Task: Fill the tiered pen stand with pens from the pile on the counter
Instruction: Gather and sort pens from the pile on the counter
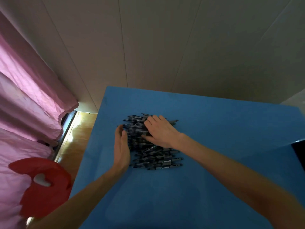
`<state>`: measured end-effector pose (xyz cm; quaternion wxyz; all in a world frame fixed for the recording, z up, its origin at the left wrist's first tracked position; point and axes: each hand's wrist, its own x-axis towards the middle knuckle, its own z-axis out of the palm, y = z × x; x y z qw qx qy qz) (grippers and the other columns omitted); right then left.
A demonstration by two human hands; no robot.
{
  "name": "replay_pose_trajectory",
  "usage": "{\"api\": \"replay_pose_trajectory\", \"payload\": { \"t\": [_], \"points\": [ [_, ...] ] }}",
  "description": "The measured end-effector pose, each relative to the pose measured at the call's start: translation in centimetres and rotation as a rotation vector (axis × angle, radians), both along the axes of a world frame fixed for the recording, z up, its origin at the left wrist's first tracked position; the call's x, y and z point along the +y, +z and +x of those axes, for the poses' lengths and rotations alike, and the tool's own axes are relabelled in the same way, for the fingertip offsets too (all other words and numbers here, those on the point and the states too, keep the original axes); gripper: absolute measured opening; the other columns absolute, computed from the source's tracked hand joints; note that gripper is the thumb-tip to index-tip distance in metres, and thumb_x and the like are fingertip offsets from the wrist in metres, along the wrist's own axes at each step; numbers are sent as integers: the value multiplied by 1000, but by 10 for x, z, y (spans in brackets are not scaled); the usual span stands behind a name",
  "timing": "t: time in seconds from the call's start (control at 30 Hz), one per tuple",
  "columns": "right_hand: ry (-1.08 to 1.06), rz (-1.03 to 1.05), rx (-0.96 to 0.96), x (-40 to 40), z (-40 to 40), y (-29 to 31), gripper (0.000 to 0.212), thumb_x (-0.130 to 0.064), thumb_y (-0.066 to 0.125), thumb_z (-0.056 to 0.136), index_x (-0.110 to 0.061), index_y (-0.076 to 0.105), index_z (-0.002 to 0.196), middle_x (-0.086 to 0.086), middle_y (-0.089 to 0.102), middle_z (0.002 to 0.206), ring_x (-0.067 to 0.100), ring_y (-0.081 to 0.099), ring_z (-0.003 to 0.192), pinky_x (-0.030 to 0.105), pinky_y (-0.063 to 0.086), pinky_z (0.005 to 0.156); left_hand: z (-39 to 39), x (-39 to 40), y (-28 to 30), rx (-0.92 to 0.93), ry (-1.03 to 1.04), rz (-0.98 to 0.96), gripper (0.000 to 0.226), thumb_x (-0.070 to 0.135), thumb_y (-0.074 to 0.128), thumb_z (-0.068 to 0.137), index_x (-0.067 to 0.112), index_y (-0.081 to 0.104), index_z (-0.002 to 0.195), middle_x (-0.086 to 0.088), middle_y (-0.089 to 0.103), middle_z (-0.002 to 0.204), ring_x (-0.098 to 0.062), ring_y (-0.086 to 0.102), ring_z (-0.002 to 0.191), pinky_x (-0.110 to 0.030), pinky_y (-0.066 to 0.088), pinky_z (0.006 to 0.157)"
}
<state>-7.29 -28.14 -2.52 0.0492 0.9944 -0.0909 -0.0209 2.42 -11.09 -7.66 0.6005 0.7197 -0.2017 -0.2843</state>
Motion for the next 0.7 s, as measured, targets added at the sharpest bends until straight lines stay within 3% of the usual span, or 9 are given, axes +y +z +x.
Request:
{"api": "replay_pose_trajectory", "payload": {
  "t": [0.13,0.3,0.43,0.57,0.7],
  "points": [
    [-45,32,-84,12,-8,-19,76,-71,31,98,-9,49,139,10,52,131,29,48,119,41,40,100,-7,0,-5,-56,-96,49,75,71,29,98,32,19,161,18,23,165,2,21,150,-32,20,124],
    [-155,114,-131,23,-16,-22,86,-74,33,96,-9,36,153,11,41,151,30,37,139,47,30,115,-9,-1,-13,-174,-109,80,70,66,31,100,31,24,160,16,27,164,0,24,150,-41,24,126],
    [-330,244,-357,11,-33,-14,77,-70,35,99,-13,39,150,6,40,152,25,34,142,45,26,119,-6,-2,-14,-201,-63,71,78,70,32,96,27,20,161,12,22,165,-3,20,152,-42,21,127],
    [-788,609,-537,-11,-61,-23,78,-64,43,99,-11,30,155,6,34,160,21,30,147,43,26,122,-4,-5,-14,-125,-39,81,75,66,34,100,28,15,162,15,17,167,-2,16,152,-42,17,128],
    [-815,995,-475,-5,-68,-31,78,-56,49,100,-18,19,161,-5,23,167,11,22,152,37,23,125,-8,-9,-16,-92,-81,116,73,60,37,102,28,11,163,14,14,168,-3,13,153,-43,16,128]
  ]
}}
